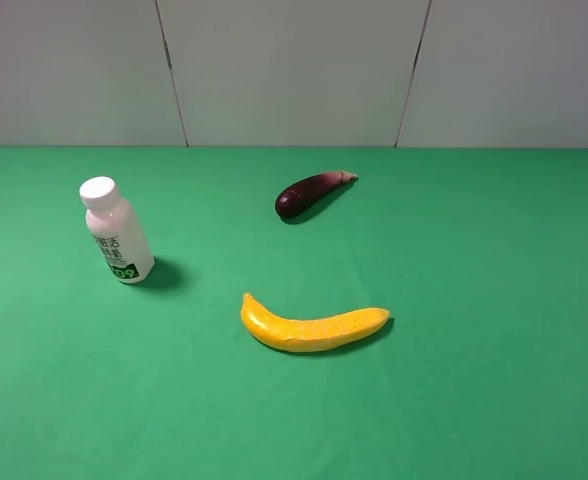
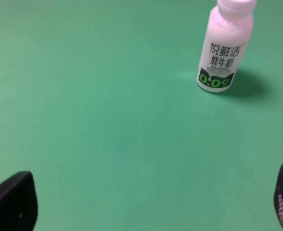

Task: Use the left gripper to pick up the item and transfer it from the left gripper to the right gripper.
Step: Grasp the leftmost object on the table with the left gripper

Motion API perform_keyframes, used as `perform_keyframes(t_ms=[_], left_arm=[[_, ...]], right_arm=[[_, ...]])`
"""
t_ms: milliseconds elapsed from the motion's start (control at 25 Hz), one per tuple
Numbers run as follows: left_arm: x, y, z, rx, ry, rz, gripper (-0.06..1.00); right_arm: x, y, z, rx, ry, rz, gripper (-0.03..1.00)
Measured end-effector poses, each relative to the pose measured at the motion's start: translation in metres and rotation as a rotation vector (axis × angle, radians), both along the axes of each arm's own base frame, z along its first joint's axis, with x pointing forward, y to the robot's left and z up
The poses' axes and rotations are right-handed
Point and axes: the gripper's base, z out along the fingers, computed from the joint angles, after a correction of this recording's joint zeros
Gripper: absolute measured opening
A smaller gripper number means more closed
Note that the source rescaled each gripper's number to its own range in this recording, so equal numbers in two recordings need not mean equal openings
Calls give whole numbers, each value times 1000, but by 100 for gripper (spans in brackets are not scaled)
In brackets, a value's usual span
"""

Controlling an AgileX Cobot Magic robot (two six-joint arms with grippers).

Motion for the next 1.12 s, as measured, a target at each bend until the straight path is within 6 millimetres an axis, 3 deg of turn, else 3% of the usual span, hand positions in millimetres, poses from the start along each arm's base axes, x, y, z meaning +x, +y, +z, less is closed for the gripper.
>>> perform_keyframes(t_ms=[1120], left_arm=[[0,0,0,-1,0,-1,97]], right_arm=[[0,0,0,0,0,0,100]])
